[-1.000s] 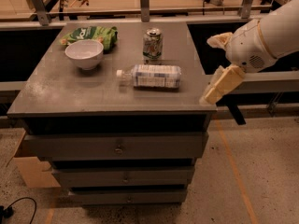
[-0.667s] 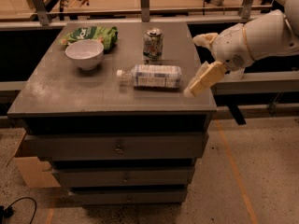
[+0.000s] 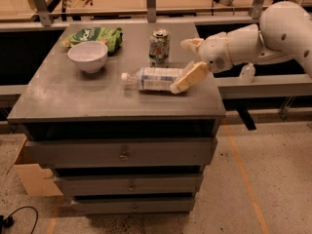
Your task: Move blue plastic bottle near white bowl
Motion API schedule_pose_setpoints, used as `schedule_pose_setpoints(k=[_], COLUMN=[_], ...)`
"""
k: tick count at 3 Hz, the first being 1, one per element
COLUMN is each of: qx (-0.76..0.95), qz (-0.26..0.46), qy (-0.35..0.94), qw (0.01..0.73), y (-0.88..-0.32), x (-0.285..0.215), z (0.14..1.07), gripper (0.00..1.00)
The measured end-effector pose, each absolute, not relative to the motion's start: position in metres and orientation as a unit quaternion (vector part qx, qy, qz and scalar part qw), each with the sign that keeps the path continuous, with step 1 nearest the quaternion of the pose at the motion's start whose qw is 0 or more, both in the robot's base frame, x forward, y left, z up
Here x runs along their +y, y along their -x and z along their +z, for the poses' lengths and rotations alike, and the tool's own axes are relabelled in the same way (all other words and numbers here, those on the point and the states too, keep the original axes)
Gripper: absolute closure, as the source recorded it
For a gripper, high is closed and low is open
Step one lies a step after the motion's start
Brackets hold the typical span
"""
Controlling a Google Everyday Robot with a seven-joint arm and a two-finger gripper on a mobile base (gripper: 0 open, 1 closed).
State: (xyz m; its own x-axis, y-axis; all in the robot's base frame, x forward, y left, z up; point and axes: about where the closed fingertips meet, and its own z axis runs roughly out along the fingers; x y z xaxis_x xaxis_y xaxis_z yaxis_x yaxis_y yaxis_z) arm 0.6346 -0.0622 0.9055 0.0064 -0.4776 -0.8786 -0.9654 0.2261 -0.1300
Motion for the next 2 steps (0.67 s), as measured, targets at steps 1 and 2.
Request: schedule_pose_setpoints(k=[1,2], qx=[0.653,0.663], qz=[0.286,0.288], qy=[0.553,0.547], qw=[0.432,0.421], y=[-0.651,-0.658], x=[-0.05,-0.047], z=[0.886,0.865], gripper=[0.0,0.18])
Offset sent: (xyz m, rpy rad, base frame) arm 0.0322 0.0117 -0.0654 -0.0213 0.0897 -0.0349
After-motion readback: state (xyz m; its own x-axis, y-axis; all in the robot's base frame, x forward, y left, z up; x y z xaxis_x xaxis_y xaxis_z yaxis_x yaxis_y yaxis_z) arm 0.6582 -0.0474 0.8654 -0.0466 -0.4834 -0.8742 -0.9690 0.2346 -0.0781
